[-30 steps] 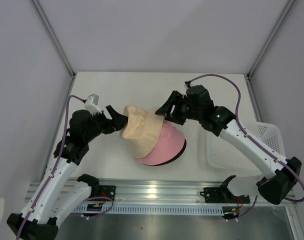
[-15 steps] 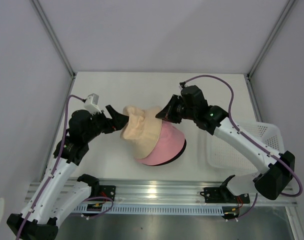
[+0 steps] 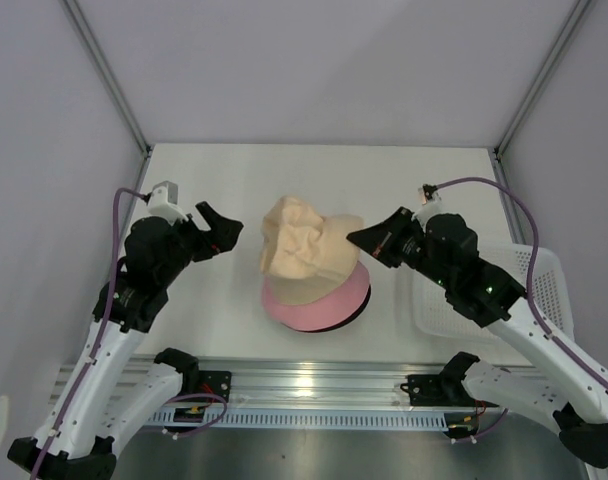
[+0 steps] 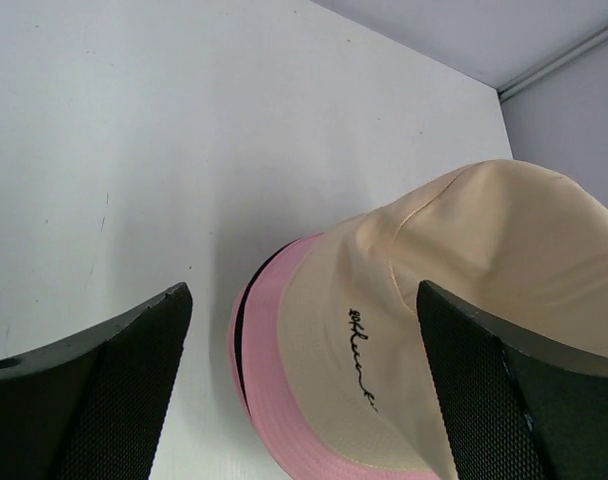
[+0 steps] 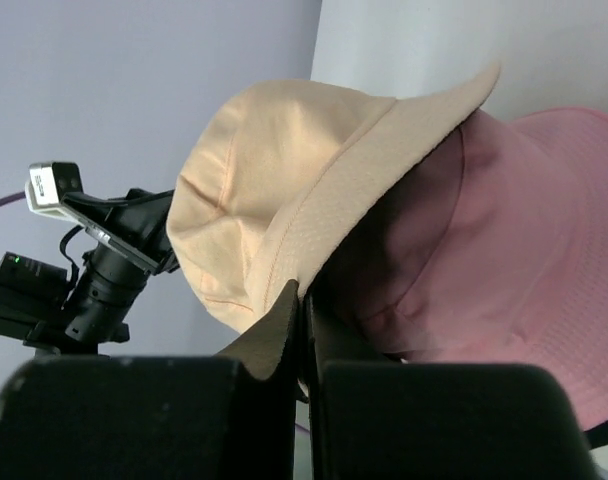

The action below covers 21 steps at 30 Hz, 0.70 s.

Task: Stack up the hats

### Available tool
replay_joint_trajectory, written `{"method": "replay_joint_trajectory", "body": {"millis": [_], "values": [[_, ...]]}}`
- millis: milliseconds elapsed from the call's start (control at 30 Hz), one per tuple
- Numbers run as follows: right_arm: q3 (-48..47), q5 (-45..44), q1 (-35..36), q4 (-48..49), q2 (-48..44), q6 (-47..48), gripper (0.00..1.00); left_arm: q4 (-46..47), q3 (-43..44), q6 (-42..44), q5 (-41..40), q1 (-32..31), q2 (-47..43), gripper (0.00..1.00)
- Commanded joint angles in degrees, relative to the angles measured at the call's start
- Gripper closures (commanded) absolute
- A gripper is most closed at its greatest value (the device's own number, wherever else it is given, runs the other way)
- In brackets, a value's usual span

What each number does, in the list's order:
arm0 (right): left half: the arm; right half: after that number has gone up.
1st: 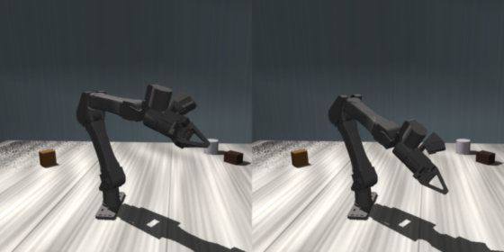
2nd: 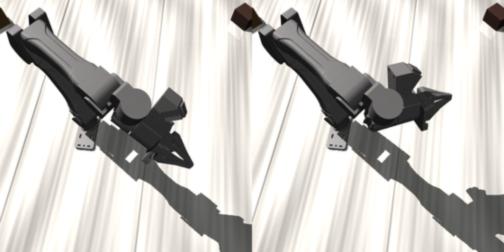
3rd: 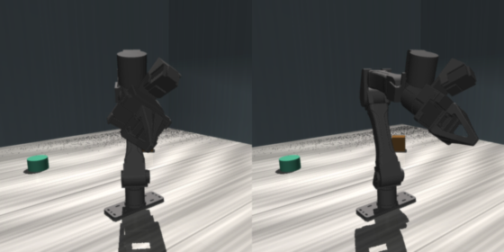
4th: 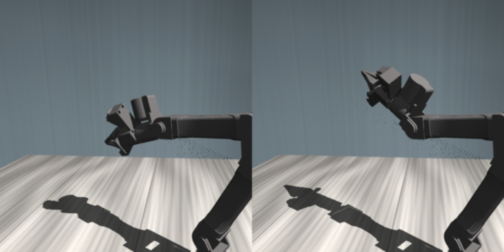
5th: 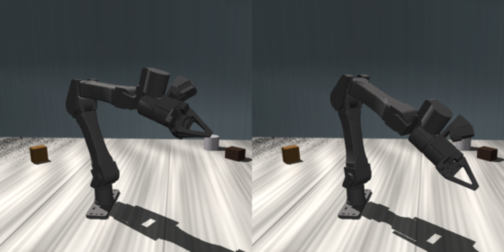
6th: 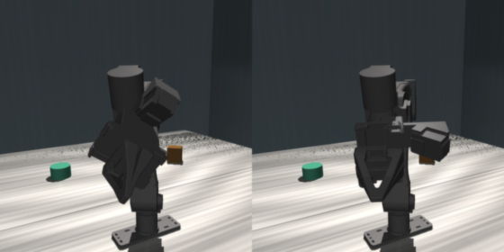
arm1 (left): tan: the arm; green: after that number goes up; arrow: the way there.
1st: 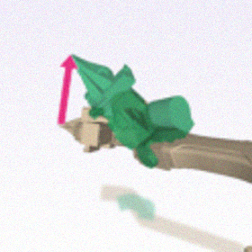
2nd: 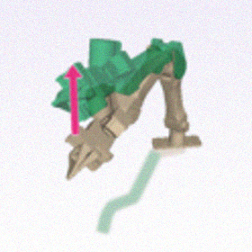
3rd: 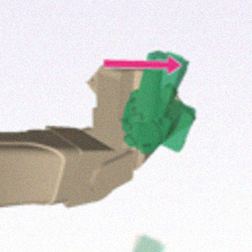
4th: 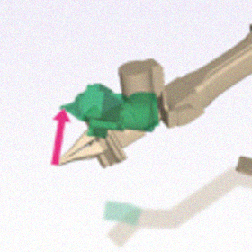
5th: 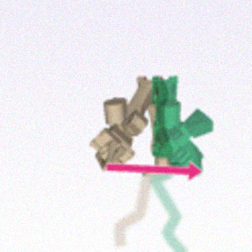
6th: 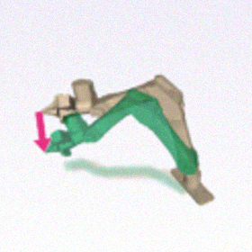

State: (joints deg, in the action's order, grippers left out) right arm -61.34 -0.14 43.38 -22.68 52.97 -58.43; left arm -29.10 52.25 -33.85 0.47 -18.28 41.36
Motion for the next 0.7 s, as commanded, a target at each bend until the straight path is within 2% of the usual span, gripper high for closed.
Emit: {"method": "replay_joint_trajectory", "body": {"millis": [0,267,400,500,667], "values": [[5.3,-4.9,-0.1,2.8,-2.6,-3.8,1.00,-1.7,1.9,0.7,-3.4,0.5,-0.5,0.04],[16.4,-15.3,1.3,0.2,-13.7,-10.6,1.00,-2.5,1.5,0.5,-2.3,0.5,0.8,0.04],[22.3,-17.7,1.4,-0.4,-19.2,-12.9,1.00,-2.1,-0.3,-1.0,-2.2,0.5,2.0,0.04],[26.4,-17.1,1.8,0.7,-20.1,-12.2,1.00,-0.4,-2.0,-2.2,-0.9,0.5,3.3,0.04],[31.5,-17.0,3.9,5.4,-18.4,-9.4,1.00,3.4,-4.3,-4.3,5.9,0.5,6.0,0.05]]}}
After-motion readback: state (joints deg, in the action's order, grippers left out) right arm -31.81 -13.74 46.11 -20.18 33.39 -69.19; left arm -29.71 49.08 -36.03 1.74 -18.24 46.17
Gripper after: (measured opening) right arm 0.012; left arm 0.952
